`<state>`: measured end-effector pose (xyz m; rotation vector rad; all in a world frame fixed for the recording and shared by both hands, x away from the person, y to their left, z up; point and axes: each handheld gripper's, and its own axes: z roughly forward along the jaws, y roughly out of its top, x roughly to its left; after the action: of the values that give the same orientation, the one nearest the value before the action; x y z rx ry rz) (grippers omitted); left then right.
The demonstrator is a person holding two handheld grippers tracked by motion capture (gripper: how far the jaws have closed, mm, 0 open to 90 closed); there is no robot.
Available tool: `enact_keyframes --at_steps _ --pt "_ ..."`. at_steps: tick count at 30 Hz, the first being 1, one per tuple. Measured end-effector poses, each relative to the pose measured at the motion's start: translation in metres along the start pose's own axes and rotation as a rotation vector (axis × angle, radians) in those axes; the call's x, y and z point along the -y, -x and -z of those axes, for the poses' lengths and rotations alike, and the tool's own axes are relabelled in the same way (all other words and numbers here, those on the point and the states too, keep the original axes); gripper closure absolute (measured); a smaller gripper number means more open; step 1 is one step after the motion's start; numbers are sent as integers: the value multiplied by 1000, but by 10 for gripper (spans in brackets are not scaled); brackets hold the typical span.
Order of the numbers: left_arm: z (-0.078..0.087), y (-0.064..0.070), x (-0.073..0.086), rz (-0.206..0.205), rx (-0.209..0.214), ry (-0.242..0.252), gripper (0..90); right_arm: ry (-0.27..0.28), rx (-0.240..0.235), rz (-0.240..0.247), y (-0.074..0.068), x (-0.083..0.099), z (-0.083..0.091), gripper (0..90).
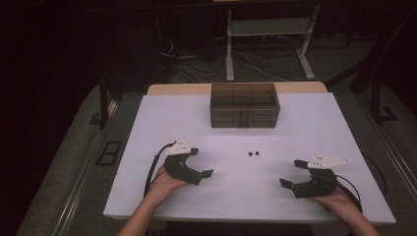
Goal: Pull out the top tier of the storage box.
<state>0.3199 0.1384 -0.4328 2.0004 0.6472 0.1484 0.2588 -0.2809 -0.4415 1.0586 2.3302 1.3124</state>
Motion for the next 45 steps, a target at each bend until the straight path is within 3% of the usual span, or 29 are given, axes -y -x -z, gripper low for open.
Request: enact_keyframes --at_steps 13,33,40,45 --pt "-14 1 -14 -41 -5 6 0 0 -2 0 -1 0 0 99" --pt "-23 -6 -23 -16 -10 42 0 -1 -7 -4 0 0 -1 99" --pt "-29 -5 -28 -35 -25 50 48 -1 -7 -4 0 1 -2 99" --pt "-32 -5 -31 -38 -31 50 31 0 -6 -6 0 1 -1 99"
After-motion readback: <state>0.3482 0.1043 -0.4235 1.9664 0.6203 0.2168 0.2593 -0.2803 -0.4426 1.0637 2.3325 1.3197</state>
